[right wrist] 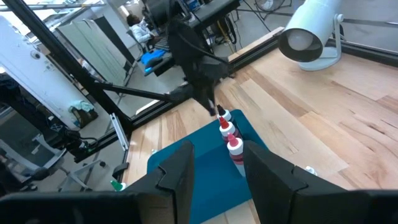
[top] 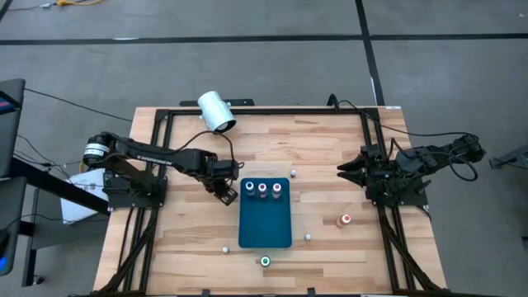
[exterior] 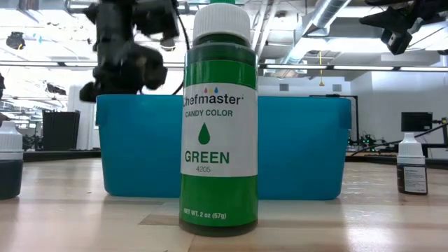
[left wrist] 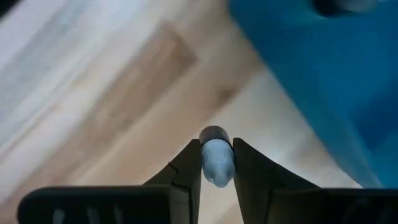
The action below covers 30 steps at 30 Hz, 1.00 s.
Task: Pick & Place food coloring
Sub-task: Put the small purple food coloring bottle into the blue bin
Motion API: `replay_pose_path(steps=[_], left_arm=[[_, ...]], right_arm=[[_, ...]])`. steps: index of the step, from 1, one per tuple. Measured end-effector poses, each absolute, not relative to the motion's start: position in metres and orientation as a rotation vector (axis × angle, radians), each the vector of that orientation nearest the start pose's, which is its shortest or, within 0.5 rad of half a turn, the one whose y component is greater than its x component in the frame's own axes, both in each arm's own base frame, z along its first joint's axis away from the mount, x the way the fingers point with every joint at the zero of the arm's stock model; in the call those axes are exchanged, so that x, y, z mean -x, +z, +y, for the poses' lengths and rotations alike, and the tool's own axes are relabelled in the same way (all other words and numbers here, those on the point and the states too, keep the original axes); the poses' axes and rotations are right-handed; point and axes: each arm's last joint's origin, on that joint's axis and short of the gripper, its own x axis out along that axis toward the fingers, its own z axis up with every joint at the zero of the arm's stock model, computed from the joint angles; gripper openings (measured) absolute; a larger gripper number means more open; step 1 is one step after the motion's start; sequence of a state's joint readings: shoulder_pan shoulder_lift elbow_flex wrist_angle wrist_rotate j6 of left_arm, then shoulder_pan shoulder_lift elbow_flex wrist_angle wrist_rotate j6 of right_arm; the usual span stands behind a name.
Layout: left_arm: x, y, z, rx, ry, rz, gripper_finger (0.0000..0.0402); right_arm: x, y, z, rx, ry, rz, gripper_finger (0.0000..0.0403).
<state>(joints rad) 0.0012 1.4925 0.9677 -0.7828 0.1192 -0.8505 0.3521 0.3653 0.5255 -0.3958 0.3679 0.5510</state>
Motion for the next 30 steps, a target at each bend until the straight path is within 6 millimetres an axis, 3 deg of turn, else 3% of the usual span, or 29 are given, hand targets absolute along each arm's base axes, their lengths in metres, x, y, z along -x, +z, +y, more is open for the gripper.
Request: replay_pose_path(steps=[11, 16, 23, 30], left_arm=[[-0.285, 0.281, -0.068, 0.735, 0.252, 1.170, 0.0062], [-0.283, 0.300, -0.097, 0.723, 0.235, 1.085, 0.0062], [-0.287, 0.302, -0.121, 0.722, 0.197, 0.999, 0.0063], [-0.305, 0.280, -0.128, 0.695, 0.201, 1.025, 0.0063]], right_arm=[[-0.095, 0.274, 0.024, -0.465, -0.076, 0.213, 0.0126], [-0.095, 0.274, 0.024, -0.465, -0.076, 0.213, 0.0126], [-0.095, 0.274, 0.024, -0.472, -0.077, 0.213, 0.0126], [-0.094, 0.271, 0.024, -0.460, -0.085, 0.243, 0.0126]])
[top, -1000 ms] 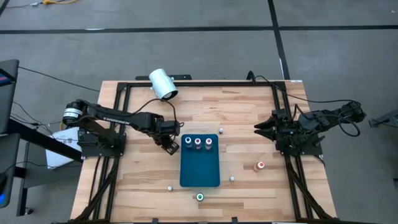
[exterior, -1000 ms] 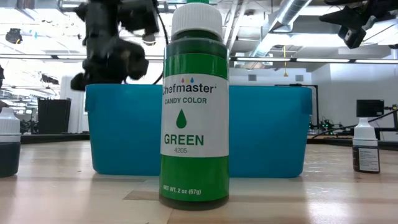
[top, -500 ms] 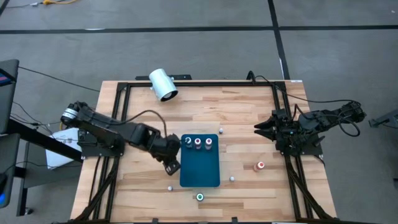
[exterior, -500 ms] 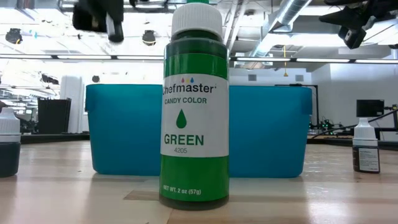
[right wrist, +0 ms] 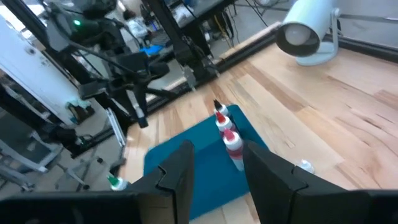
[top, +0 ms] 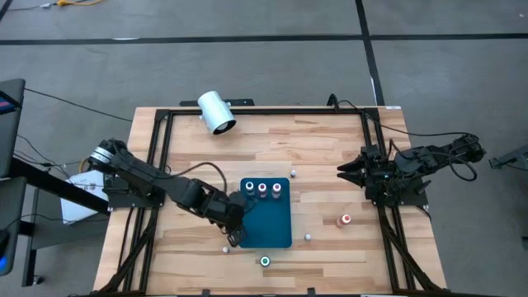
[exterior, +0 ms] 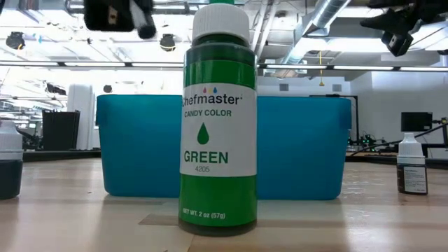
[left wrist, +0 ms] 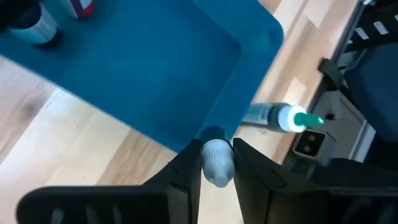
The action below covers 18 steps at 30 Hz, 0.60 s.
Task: Pick & Place food coloring
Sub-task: Put the small purple food coloring bottle into the blue bin
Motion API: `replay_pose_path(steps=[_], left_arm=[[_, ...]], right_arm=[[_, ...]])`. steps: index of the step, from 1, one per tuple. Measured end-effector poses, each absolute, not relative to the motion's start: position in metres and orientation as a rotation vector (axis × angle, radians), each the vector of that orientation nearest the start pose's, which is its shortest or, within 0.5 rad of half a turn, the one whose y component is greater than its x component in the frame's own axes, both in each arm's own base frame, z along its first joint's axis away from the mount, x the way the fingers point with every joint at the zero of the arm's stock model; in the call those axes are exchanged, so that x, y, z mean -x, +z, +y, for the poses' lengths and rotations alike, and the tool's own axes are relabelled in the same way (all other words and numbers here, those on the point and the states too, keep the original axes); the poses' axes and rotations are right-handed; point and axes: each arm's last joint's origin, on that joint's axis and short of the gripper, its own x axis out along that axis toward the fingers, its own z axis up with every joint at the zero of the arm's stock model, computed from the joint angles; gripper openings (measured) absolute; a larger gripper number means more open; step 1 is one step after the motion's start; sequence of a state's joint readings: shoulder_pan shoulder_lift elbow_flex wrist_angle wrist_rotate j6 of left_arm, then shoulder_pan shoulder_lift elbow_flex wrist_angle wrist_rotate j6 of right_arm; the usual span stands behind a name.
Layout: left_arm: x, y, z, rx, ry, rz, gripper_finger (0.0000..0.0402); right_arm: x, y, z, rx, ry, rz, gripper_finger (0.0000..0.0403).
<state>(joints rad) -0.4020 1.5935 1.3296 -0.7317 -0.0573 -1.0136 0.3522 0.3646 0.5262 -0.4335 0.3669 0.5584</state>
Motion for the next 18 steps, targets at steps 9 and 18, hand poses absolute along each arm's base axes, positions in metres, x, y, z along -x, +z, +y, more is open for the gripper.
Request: replay_pose_path(steps=[9, 18], left_arm=[[-0.333, 0.242, -0.125, 0.695, 0.250, 1.089, 0.0064], [-0.366, 0.217, -0.116, 0.666, 0.297, 1.117, 0.0064]], right_arm=[[-0.092, 0.268, 0.023, -0.361, -0.079, 0.267, 0.0126], [-0.078, 0.273, 0.018, -0.299, -0.032, 0.200, 0.0126]])
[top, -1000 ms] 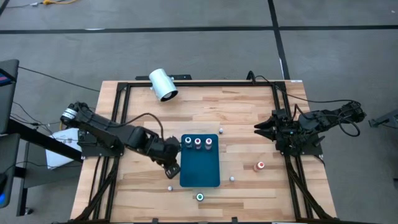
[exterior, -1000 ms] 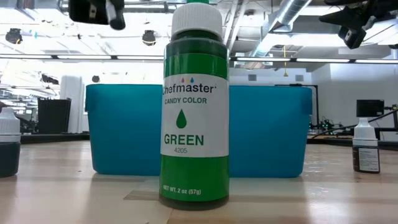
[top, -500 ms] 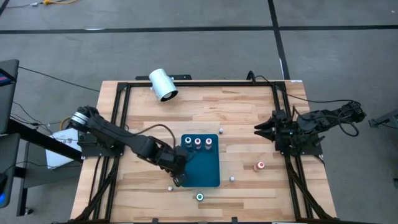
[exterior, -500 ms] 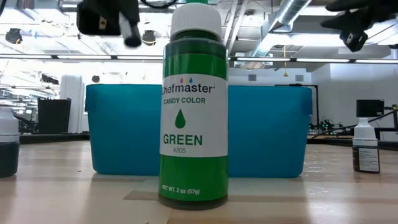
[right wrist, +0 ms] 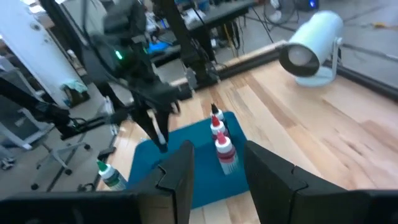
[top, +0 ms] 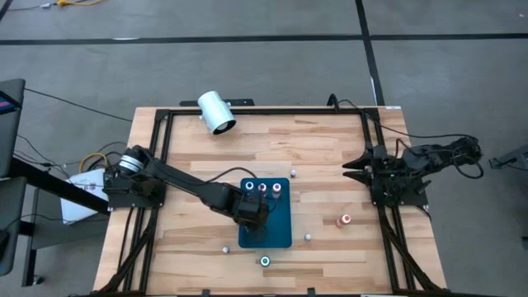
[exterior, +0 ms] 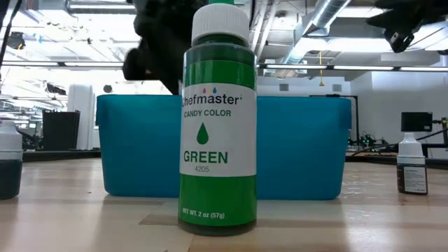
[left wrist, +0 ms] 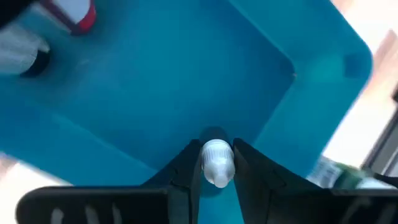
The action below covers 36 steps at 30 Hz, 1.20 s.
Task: Pick & Place food coloring
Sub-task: Put the small purple food coloring bottle into the blue bin
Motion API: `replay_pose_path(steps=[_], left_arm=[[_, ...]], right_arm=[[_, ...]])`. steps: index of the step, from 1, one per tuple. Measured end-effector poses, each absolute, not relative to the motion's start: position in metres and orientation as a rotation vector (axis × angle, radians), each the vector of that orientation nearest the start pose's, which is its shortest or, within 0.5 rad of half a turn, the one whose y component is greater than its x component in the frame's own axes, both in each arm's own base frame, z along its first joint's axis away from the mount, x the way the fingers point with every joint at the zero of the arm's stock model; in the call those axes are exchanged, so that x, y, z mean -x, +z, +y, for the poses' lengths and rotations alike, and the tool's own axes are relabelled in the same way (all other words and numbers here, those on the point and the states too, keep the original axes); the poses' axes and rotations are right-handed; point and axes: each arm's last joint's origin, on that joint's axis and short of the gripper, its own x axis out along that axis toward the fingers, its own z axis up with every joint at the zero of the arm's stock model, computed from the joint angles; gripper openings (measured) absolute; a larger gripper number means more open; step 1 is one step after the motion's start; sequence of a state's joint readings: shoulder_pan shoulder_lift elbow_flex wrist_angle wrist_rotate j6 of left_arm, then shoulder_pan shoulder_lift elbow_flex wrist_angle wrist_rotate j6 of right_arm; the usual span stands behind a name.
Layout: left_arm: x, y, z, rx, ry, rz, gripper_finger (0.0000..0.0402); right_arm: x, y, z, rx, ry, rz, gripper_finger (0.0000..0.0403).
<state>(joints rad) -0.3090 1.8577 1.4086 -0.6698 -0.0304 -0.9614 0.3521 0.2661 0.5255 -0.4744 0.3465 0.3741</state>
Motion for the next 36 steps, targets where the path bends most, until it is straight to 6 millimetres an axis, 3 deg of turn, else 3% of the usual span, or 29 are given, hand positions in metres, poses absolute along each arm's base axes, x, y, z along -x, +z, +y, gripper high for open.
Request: replay_pose_path(steps=[6, 16, 26, 36], left_arm=[[-0.384, 0.212, -0.115, 0.642, 0.310, 1.140, 0.0064], [-0.380, 0.211, -0.116, 0.628, 0.371, 1.214, 0.0064], [-0.365, 0.208, -0.137, 0.632, 0.401, 1.289, 0.0064], [-0.367, 0.202, -0.147, 0.658, 0.386, 1.290, 0.0064]], right_arm=[[-0.059, 0.276, 0.012, -0.295, 0.013, 0.132, 0.0126], [-0.035, 0.276, 0.003, -0.329, 0.035, 0.037, 0.0126], [-0.039, 0.271, 0.005, -0.319, 0.028, 0.074, 0.0126], [-0.048, 0.254, 0.008, -0.351, 0.014, 0.122, 0.0126]])
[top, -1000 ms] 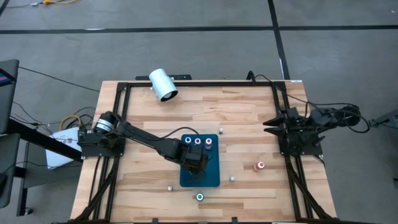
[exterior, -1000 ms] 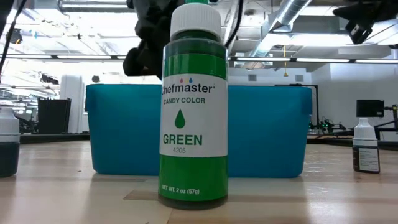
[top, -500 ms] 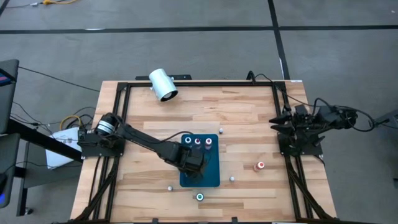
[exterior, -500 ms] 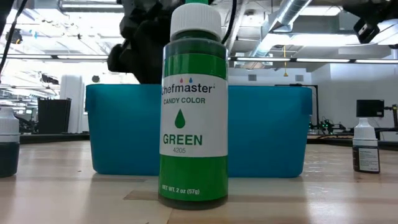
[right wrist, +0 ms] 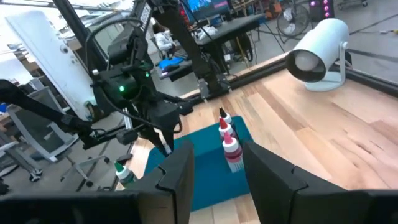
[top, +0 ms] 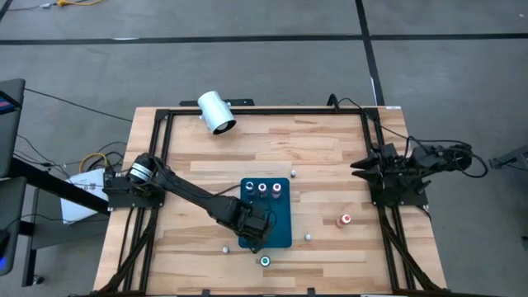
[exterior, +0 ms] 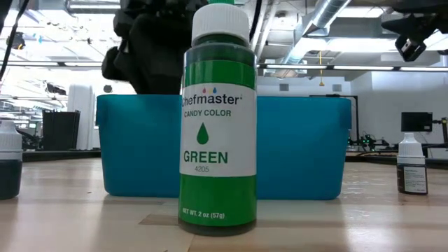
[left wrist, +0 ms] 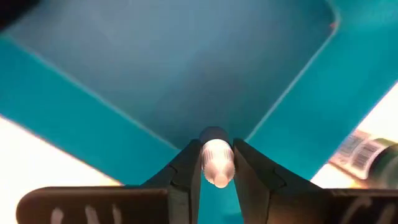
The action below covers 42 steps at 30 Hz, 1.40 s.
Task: Pick & Place food coloring
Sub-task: Put the small purple food coloring bottle into the blue bin
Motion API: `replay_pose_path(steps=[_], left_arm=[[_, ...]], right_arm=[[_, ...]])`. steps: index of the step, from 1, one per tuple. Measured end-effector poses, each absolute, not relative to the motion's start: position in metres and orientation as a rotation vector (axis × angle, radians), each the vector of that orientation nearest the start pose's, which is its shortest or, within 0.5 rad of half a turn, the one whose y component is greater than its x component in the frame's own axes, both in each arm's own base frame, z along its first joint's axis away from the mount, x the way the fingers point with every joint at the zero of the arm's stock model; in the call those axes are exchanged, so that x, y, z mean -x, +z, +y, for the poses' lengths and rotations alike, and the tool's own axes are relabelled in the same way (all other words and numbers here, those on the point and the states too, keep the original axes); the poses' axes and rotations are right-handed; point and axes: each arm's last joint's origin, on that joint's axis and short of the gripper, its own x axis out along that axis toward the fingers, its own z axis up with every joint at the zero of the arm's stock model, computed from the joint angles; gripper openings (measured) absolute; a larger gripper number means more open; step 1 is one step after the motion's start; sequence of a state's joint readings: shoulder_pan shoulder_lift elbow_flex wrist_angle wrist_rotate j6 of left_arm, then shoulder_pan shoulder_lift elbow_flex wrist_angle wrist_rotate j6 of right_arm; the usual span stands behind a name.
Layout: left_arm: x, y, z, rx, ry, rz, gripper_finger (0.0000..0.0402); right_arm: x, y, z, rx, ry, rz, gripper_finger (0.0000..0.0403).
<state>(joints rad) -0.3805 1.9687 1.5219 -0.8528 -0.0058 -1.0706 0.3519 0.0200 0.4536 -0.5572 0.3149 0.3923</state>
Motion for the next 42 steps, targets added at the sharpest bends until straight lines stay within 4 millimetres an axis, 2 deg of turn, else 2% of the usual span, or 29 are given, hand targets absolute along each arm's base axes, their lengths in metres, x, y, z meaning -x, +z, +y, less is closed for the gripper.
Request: replay_pose_path(steps=[8, 20, 32, 42], left_arm=[[-0.372, 0.182, -0.152, 0.687, 0.400, 1.359, 0.0064], [-0.371, 0.181, -0.156, 0.705, 0.413, 1.356, 0.0066], [-0.371, 0.181, -0.156, 0.713, 0.432, 1.345, 0.0121], [-0.371, 0.181, -0.156, 0.729, 0.416, 1.364, 0.0145]], right_arm=[[-0.048, 0.257, 0.008, -0.355, 0.018, 0.098, 0.0126], [-0.048, 0.257, 0.008, -0.353, 0.020, 0.098, 0.0126], [-0.048, 0.257, 0.008, -0.353, 0.021, 0.098, 0.0126], [-0.048, 0.257, 0.008, -0.354, 0.021, 0.097, 0.0126]])
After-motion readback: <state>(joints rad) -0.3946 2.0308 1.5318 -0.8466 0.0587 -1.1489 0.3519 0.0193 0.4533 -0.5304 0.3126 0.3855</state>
